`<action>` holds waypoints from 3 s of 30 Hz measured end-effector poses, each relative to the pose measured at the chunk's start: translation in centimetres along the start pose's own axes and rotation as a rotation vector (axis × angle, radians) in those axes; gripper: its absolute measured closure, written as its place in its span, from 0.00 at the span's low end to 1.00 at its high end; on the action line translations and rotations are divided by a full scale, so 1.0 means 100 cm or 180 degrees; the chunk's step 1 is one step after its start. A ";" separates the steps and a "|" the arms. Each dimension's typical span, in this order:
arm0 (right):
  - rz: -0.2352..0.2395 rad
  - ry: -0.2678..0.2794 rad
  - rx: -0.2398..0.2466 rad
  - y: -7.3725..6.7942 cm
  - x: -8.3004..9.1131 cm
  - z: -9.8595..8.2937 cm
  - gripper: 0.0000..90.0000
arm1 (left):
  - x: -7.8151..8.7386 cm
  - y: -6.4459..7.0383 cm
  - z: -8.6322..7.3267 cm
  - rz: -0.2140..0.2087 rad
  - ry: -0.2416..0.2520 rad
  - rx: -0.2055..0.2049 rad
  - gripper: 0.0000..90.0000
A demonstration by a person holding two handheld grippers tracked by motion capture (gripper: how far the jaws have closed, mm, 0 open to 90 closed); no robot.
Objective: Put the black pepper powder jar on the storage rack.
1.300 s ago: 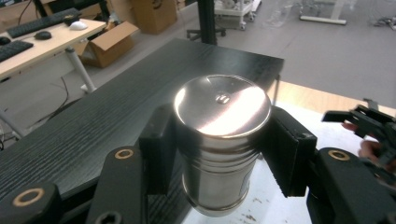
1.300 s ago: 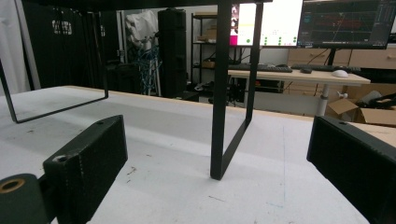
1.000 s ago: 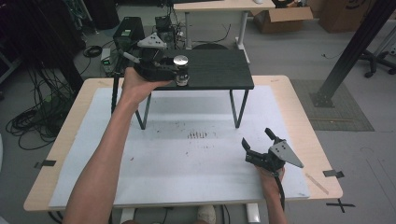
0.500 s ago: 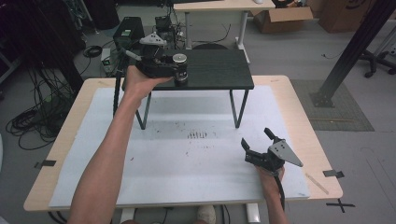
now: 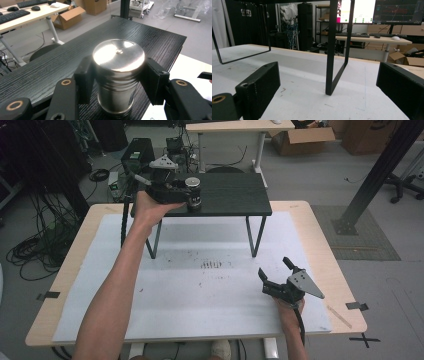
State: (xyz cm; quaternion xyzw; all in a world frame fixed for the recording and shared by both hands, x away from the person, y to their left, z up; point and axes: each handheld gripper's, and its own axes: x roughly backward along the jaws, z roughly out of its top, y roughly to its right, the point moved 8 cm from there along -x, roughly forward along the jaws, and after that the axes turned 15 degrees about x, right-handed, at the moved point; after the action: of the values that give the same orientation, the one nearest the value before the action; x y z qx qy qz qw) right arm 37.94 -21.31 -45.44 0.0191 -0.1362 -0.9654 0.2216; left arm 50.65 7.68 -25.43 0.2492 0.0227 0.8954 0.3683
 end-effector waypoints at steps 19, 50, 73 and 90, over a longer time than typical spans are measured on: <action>-0.0009 0.0011 -0.0019 0.000 0.000 0.000 0.05 | 0.000 -0.001 0.000 -0.0017 0.0005 0.0020 0.54; -0.0001 0.0001 -0.0004 0.000 0.000 0.000 0.06 | 0.007 0.006 -0.001 0.0094 0.0017 0.0031 0.00; -0.0007 -0.0006 -0.0004 0.000 0.000 0.000 0.06 | 0.080 0.001 -0.027 0.0072 0.0304 0.0018 0.01; -0.0006 -0.0010 -0.0004 0.000 0.000 0.000 0.06 | 0.112 -0.018 -0.081 0.0082 0.0503 0.0146 0.01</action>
State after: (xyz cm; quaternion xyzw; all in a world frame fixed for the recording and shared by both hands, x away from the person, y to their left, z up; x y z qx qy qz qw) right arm 37.99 -21.31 -45.45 0.0175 -0.1359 -0.9657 0.2206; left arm 41.29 17.66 -28.08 0.1865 0.0690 0.9162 0.3479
